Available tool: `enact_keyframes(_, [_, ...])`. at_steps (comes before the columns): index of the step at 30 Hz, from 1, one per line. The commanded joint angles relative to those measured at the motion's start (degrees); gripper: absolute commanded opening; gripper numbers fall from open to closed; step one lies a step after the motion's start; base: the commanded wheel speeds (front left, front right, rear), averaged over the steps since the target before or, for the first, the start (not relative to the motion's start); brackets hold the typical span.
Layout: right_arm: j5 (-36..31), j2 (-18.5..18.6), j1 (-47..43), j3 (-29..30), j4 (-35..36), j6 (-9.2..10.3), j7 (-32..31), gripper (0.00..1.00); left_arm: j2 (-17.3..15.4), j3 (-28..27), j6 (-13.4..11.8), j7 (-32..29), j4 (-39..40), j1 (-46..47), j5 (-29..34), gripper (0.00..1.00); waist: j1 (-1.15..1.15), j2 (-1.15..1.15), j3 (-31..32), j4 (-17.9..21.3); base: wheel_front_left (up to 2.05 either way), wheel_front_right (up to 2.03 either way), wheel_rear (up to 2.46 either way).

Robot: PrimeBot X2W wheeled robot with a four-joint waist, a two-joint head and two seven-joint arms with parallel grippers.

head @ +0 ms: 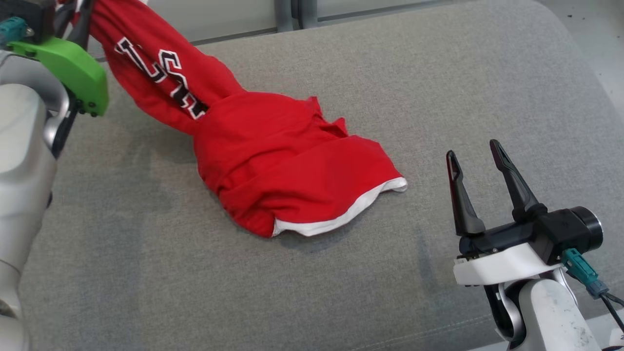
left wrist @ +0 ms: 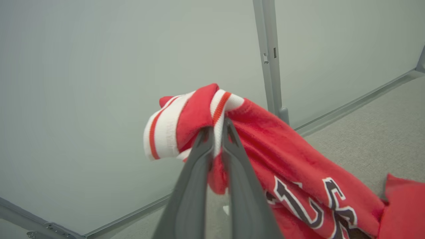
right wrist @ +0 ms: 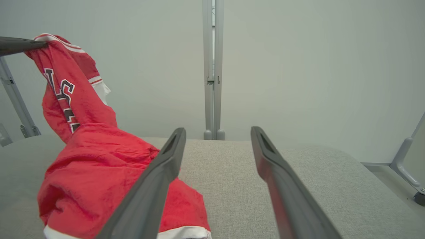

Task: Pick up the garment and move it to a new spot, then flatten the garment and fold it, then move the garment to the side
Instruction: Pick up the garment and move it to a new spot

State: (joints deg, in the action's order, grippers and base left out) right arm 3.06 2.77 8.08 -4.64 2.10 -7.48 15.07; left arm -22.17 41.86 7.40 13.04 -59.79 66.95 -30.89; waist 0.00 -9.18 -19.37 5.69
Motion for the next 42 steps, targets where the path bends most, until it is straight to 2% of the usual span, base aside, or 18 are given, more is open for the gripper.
enact_keyframes(1, [-0.21, 0.21, -1.08, 0.16, -0.05, -0.02, 0.22, 1.00, -1.89, -0.42, 0.08, -0.32, 0.90, 1.09, -0.52, 0.00, 0.00, 0.01, 2.25, -2.06, 0.00, 0.00, 0.00])
enact_keyframes(9, [-0.31, 0.21, -1.58, 0.40, 0.31, -0.02, 0.22, 1.00, -10.29, -2.93, -1.81, -1.56, 5.46, 3.18, -1.70, 0.00, 0.00, 0.01, 2.60, -2.91, 0.00, 0.00, 0.00])
enact_keyframes(12, [-0.32, 0.21, -1.85, 0.53, 0.30, -0.02, 0.22, 1.00, -11.89, -3.65, -2.44, -1.57, 7.21, 3.49, -2.00, 0.00, 0.00, 0.01, 2.62, -3.19, 0.00, 0.00, 0.00])
enact_keyframes(18, [-0.49, 0.21, -1.58, 0.31, 0.06, -0.02, 0.22, 1.00, -16.88, -5.16, -5.09, -3.69, 12.83, 4.02, -2.61, 0.00, 0.00, 0.01, 2.20, -3.76, 0.00, 0.00, 0.00])
enact_keyframes(23, [-0.86, 0.21, -0.45, 0.05, 0.55, -0.02, 0.22, 1.00, -21.72, -7.67, -7.04, -5.45, 14.23, 3.64, -4.08, 0.00, 0.00, 0.01, 0.54, -3.41, 0.00, 0.00, 0.00])
enact_keyframes(29, [-1.76, 0.21, 0.10, 0.44, 0.72, -0.02, 0.22, 1.00, -26.73, -10.22, -9.25, -4.78, 14.75, 1.68, -5.55, 0.00, 0.00, 0.01, -1.69, -3.24, 0.00, 0.00, 0.00])
enact_keyframes(33, [-2.36, 0.22, 0.39, 0.70, 0.83, -0.02, 0.22, 1.00, -28.06, -11.19, -10.43, -4.00, 15.89, 0.45, -6.27, 0.00, 0.00, 0.01, -3.10, -3.62, 0.00, 0.00, 0.00])
enact_keyframes(42, [-3.30, 0.22, 1.62, -0.21, 1.46, -0.02, 0.22, 1.00, -26.79, -11.05, -12.73, -5.08, 15.51, -5.41, -8.16, 0.00, 0.00, 0.01, -7.23, -4.29, 0.00, 0.00, 0.00])
